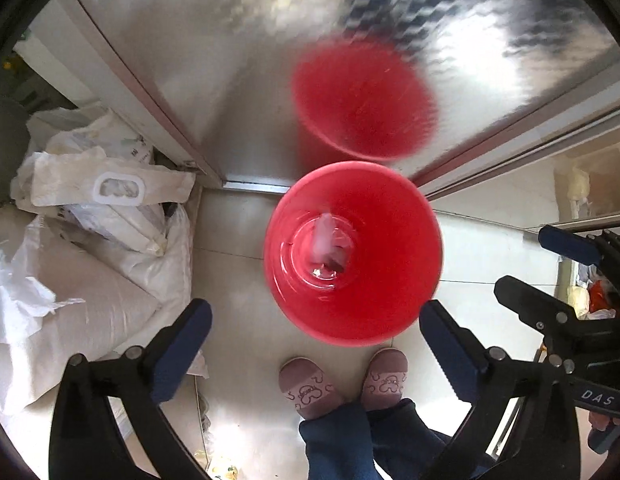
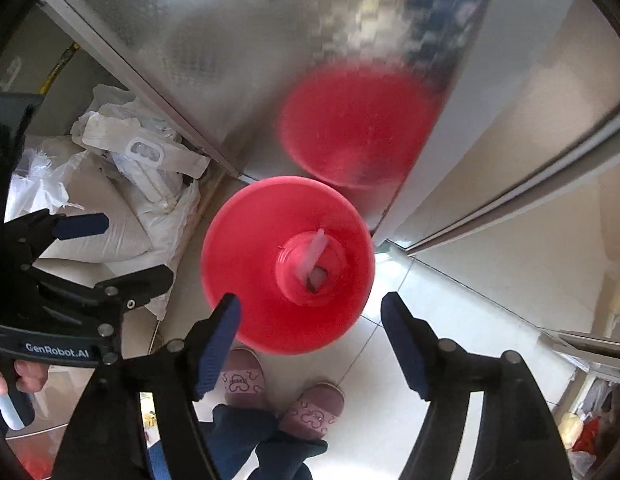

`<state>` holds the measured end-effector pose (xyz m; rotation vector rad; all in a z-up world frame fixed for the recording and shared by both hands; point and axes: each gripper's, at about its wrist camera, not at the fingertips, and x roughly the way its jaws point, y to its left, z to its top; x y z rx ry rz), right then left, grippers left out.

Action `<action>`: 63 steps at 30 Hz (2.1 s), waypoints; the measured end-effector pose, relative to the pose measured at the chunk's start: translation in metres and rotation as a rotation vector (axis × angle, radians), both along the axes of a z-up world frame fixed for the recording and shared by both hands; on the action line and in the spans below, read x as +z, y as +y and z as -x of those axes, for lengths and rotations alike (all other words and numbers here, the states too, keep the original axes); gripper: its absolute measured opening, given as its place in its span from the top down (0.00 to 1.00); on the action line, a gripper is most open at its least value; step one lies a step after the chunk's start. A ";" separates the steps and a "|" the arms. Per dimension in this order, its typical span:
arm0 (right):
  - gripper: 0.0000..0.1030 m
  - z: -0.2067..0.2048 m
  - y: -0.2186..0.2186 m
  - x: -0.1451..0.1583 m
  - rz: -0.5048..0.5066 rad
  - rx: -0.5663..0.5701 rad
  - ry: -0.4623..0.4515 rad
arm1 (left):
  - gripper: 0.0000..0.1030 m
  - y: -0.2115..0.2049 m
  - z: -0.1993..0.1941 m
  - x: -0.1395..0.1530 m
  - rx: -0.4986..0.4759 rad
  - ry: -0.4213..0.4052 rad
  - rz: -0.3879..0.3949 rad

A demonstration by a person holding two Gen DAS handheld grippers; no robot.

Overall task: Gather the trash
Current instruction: 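Lower both tools over the red bin and open both grippers, then raise both tools back up to the counter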

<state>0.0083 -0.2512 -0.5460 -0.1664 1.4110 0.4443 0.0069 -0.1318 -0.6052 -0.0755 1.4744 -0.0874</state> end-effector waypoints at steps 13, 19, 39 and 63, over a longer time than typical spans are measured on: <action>0.03 0.024 -0.029 0.110 0.029 -0.041 0.004 | 0.00 -0.007 0.041 0.134 0.036 -0.060 -0.008; 0.02 0.038 -0.043 0.191 -0.024 -0.058 -0.025 | 0.00 -0.017 0.065 0.217 0.049 -0.113 -0.006; 0.02 0.064 -0.053 0.404 -0.157 -0.077 -0.179 | 0.00 -0.012 0.118 0.464 0.139 -0.319 -0.010; 0.02 0.028 0.024 0.518 -0.154 0.067 -0.506 | 0.00 0.075 0.080 0.577 0.137 -0.475 -0.023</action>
